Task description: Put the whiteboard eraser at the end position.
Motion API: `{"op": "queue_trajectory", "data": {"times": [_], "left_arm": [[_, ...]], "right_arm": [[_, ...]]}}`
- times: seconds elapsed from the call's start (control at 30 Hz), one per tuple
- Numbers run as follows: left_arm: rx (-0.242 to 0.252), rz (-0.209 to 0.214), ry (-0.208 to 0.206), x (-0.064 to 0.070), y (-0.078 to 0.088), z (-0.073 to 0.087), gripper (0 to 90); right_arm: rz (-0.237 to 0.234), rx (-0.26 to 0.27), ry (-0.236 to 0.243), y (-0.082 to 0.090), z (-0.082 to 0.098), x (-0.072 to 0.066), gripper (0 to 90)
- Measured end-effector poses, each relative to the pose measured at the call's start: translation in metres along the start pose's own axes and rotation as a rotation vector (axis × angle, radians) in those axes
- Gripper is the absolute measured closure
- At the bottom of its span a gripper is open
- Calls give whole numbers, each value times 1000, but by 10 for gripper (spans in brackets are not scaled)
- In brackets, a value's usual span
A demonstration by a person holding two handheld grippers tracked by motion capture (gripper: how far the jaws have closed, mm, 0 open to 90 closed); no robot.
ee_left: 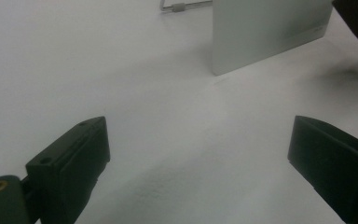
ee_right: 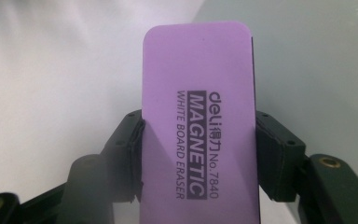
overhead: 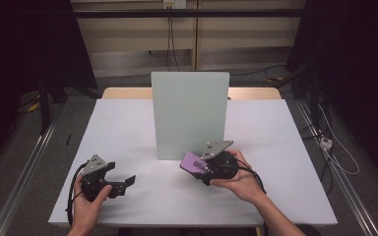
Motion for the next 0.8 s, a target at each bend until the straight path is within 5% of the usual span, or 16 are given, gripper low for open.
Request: {"op": "queue_trajectory", "data": {"times": [0.13,0.57,0.8], "left_arm": [[-9,2,-14,1,-1,-1,54],[-12,2,-21,2,-3,-1,54],[-26,1,-34,3,-4,0,54]], "right_arm": [[-61,-38,36,-3,3,-10,414],[-110,-156,38,-16,12,-20,413],[-137,-168,35,-24,14,-21,413]]}}
Point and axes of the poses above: each handheld gripper's, and its own axes: y roughly backward along the jaws, z roughly out of its underside, x roughly to its right, the point moved 7 cm from there along -y, roughly forward along the jaws, and after that the axes turned 12 degrees about z, right-handed, at the moved point
